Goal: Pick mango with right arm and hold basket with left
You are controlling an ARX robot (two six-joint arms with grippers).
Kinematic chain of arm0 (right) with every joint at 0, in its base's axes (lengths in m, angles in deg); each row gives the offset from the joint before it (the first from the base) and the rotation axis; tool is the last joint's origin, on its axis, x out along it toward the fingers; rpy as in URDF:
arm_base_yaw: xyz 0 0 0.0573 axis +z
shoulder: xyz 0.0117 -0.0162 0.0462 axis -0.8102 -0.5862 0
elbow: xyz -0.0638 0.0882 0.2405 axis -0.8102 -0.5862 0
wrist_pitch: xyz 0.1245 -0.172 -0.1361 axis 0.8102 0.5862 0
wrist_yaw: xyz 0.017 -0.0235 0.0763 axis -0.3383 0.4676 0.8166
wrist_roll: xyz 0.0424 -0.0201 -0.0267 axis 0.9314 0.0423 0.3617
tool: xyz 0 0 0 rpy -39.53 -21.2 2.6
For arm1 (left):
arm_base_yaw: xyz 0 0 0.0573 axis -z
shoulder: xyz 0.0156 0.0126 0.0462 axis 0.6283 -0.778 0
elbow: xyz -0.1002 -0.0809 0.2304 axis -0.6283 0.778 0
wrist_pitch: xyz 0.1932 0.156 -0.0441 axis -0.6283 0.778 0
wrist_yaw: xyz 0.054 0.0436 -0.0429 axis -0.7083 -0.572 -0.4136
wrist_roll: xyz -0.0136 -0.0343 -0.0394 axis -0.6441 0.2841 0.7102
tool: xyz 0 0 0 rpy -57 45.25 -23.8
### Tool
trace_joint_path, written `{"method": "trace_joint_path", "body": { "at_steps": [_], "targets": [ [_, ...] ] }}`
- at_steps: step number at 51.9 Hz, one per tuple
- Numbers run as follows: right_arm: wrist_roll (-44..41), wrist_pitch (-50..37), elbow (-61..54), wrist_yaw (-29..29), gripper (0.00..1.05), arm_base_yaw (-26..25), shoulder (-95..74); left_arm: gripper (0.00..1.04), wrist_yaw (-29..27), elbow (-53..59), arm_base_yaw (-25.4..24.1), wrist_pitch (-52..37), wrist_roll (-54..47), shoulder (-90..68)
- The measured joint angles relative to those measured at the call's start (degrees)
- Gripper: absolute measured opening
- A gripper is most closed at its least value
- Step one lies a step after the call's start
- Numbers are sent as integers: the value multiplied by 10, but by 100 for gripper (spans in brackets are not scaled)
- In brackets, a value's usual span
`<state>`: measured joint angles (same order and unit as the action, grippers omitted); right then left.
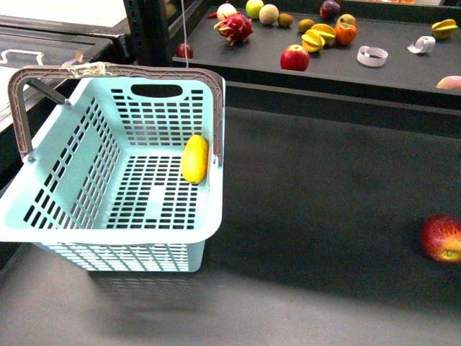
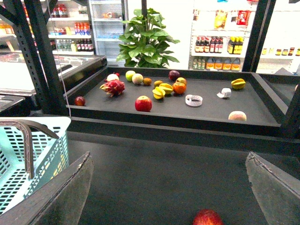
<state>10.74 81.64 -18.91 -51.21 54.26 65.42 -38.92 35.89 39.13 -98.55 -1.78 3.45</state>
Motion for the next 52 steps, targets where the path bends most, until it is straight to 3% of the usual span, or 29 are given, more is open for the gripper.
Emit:
{"method": "trace_joint_path", "body": {
  "at_steps": [14, 52],
  "targets": [
    [0, 0, 0, 0, 97, 0, 0, 2, 1, -1, 0, 201, -4, 197],
    [0, 0, 0, 0, 97, 0, 0, 2, 1, -1, -1, 408, -7, 416]
  ]
}}
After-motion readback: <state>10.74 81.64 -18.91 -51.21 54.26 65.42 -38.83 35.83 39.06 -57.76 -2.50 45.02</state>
